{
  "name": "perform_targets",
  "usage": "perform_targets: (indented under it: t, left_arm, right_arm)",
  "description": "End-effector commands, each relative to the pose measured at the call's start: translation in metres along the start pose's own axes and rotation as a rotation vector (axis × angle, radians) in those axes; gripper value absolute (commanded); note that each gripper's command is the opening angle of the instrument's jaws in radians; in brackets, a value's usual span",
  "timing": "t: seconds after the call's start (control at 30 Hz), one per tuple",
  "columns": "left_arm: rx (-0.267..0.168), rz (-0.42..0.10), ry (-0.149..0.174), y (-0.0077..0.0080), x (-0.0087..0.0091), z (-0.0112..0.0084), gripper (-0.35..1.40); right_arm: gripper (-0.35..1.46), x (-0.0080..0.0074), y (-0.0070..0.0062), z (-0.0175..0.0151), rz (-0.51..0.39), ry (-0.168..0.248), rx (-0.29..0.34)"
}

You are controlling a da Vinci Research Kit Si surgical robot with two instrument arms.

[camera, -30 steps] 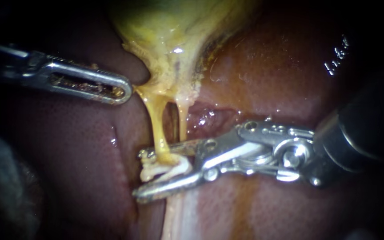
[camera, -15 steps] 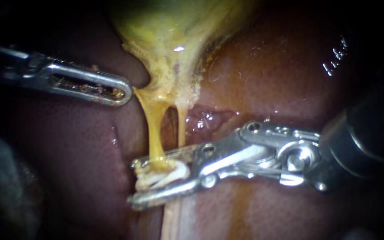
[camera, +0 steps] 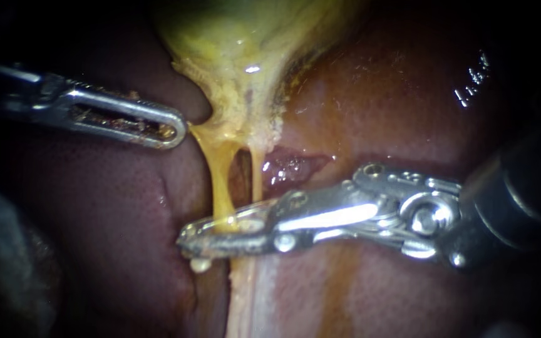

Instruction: Clipping second clip left tube

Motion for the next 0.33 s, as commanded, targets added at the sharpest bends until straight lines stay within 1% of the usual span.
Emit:
perform_targets:
  t: [0.03, 0.23, 0.3, 0.33]
  left_arm:
    - [0.0, 0.0, 0.0, 0.0, 0.0, 0.0, -0.35]
    - [0.0, 0.0, 0.0, -0.0001, 0.0, 0.0, -0.35]
    - [-0.001, 0.0, 0.0, -0.0002, 0.0001, 0.0, -0.35]
    - [-0.001, 0.0, 0.0, -0.0002, 0.0001, 0.0, -0.35]
  right_arm:
    - [-0.35, -0.0002, 0.0001, 0.0001, -0.002, -0.008, 0.01]
    - [-0.35, -0.0002, 0.0002, 0.0001, -0.002, -0.006, 0.007]
    - [-0.35, -0.0002, 0.0005, 0.0001, -0.002, -0.007, 0.004]
    - [-0.31, -0.0003, 0.0007, 0.0001, 0.004, -0.007, 0.003]
